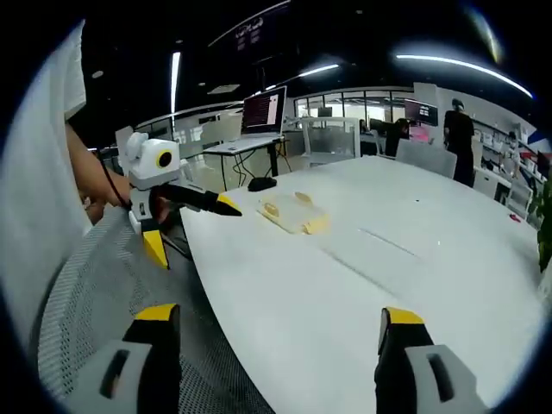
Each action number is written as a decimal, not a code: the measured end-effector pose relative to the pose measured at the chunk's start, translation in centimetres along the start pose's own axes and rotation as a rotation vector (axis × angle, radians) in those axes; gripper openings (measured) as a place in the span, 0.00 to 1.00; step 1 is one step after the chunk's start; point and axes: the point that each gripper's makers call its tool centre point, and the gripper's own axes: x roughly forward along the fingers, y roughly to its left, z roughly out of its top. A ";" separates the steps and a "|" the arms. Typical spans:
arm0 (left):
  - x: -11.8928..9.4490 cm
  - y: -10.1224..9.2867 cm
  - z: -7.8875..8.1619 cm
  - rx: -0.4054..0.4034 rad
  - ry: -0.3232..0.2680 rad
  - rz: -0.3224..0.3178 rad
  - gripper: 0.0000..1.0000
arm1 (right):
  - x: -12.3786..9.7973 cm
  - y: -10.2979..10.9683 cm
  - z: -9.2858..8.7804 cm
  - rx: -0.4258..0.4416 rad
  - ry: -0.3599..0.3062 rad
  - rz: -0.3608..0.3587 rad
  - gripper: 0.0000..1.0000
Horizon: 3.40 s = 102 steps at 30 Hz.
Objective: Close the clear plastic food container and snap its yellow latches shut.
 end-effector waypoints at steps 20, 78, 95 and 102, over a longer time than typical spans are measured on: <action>0.0 0.2 -0.1 0.003 0.007 0.007 0.94 | 0.0 0.0 -0.1 -0.004 0.004 -0.003 0.95; -0.1 0.3 -0.2 0.003 0.011 0.017 0.93 | 0.0 -0.1 -0.1 -0.005 0.006 -0.009 0.94; -0.1 -0.1 -0.1 0.016 0.003 -0.001 0.92 | 0.0 -0.5 -0.5 -0.002 0.021 -0.027 0.93; -0.2 0.2 0.2 0.024 -0.006 0.009 0.91 | 0.1 -0.6 -0.5 -0.009 0.031 -0.040 0.93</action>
